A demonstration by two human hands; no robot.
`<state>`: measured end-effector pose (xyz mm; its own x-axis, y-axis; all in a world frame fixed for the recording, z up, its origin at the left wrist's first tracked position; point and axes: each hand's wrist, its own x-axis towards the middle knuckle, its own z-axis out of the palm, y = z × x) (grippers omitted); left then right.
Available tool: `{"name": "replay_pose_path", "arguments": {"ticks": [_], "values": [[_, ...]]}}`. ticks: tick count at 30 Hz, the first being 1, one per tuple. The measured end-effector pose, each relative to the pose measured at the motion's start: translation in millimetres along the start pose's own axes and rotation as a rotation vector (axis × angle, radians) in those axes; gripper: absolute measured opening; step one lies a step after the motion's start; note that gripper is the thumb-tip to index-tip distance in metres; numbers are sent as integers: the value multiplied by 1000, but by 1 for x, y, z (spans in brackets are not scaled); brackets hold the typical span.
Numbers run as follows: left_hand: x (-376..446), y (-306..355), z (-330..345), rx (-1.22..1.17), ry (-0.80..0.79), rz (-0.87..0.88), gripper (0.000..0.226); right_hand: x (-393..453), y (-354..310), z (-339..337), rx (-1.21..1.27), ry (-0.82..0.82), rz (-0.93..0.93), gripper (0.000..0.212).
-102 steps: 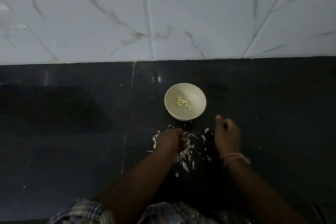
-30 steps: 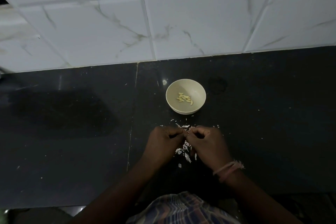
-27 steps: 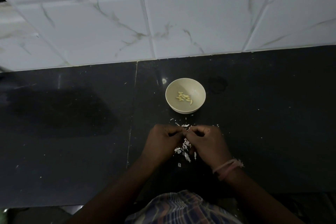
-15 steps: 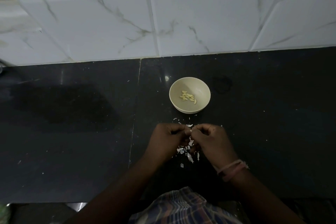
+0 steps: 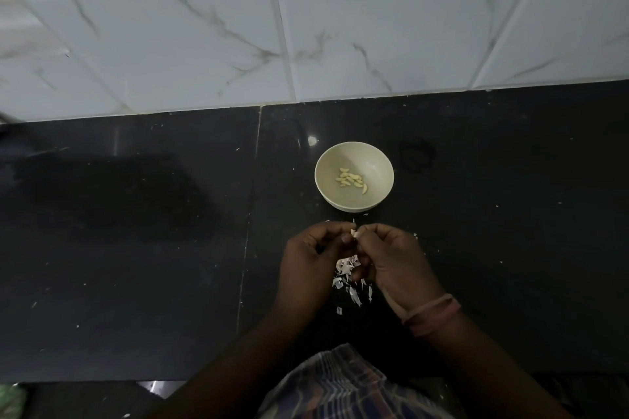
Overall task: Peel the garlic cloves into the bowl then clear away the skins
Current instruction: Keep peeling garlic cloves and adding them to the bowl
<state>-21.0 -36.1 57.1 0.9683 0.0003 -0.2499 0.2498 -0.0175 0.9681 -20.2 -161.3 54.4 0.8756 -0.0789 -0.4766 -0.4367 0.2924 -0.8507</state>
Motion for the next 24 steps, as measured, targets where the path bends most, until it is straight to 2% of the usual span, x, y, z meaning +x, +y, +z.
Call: {"name": "replay_pose_path", "arguments": {"ticks": [7, 13, 16, 17, 21, 24], "values": [[-7, -6, 5, -132, -30, -42, 12, -8, -4, -3, -9, -20, 12, 23], [-9, -6, 4, -469, -107, -180, 16, -9, 1, 7, -25, -12, 16, 21], [-11, -9, -3, -320, -94, -136, 16, -14, 5, 13, -50, 17, 21, 20], [-11, -10, -5, -256, -73, -91, 14, -15, 5, 14, -51, 24, 16, 19], [-12, -15, -11, 43, -43, 153, 32, -16, 4, 14, -32, 24, -6, 19], [-7, -13, -13, 158, -2, 222, 27, -19, 1, 13, -80, 3, -28, 19]]}}
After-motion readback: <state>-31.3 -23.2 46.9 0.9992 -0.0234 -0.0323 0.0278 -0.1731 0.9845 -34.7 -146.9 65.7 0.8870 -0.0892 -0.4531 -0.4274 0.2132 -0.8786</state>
